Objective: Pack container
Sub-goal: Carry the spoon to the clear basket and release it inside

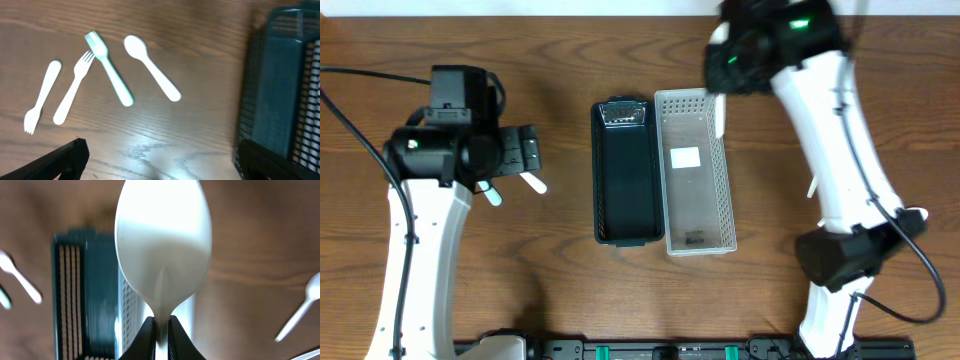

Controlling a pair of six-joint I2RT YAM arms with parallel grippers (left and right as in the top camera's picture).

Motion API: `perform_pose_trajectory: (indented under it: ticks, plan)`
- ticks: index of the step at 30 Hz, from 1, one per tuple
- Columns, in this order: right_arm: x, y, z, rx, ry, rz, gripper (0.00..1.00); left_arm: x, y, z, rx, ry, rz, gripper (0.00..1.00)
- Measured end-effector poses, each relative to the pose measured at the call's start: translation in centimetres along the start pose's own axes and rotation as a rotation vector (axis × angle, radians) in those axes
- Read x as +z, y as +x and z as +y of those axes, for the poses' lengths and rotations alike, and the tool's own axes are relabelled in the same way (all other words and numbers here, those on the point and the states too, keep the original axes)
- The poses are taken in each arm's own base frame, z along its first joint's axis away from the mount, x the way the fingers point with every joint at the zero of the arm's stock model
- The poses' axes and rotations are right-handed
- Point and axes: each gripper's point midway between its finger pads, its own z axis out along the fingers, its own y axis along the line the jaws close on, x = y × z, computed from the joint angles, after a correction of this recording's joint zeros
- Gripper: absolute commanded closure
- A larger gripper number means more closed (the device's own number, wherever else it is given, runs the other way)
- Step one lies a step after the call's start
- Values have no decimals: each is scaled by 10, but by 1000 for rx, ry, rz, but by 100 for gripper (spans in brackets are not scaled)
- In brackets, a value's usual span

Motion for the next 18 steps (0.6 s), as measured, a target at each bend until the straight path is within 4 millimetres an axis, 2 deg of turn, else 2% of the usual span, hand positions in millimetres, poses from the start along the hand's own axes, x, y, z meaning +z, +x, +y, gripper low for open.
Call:
perform_pose_trajectory:
  ticks: [4, 9, 13, 14, 16, 18]
  plan:
    - [53, 33, 13, -43, 39, 144, 96, 6, 0, 8, -22, -17, 18, 2]
    - [109, 72, 12, -45, 70, 267, 96, 8, 0, 8, -22, -18, 22, 2]
    - [139, 103, 5, -35, 77, 345, 93, 8, 0, 8, -22, -18, 24, 2]
    - [145, 111, 3, -35, 81, 364, 87, 8, 0, 8, -22, -18, 23, 2]
    - [154, 124, 2, -28, 88, 398, 66, 8, 0, 8, -22, -18, 23, 2]
    - [157, 131, 2, -31, 87, 414, 62, 8, 0, 8, -22, -18, 23, 2]
